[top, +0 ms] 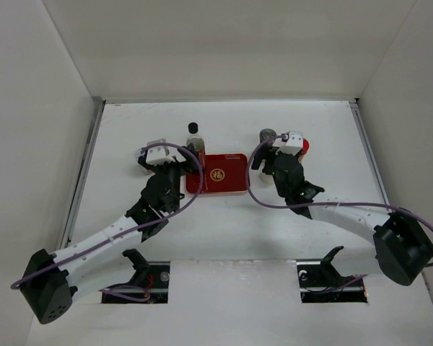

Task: Organize the condiment bottles

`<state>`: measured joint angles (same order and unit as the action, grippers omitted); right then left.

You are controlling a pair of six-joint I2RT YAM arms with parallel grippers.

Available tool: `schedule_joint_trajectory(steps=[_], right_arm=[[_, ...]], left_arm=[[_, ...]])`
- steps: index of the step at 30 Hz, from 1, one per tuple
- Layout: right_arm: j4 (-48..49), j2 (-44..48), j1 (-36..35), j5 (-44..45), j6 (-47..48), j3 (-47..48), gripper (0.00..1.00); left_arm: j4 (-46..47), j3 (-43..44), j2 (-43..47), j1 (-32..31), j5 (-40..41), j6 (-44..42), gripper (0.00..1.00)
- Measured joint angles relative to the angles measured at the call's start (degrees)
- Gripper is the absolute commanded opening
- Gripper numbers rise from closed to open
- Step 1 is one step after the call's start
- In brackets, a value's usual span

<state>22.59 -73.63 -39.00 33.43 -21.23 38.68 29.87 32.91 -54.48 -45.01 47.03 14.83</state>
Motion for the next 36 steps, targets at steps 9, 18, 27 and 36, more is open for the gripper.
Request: schedule_joint_trajectory(steps=[9, 18, 27, 36], right_arm=[[-8.8, -5.4, 1.6, 4.7, -1.4, 3.1, 0.91], [-11.1, -11.3, 3.3, 2.6, -3.0, 4.7, 0.69], [-10.6, -9.7, 2.2, 5.2, -1.3, 3.5, 0.49], [-10.6, -11.8, -6.4, 2.4, 2.1, 13.7, 0.48]], left_arm=[[-4.8, -14.1, 15.4, -3.4, 4.0, 7.1, 0.85], [-5.4, -22.5, 18.9, -3.9, 6.8, 12.3, 0.85], [-0.8, -29.0, 19.5, -5.4, 6.8, 14.6, 0.85], [8.0, -30.2, 21.9, -2.1, 6.9, 15.2, 0.85]])
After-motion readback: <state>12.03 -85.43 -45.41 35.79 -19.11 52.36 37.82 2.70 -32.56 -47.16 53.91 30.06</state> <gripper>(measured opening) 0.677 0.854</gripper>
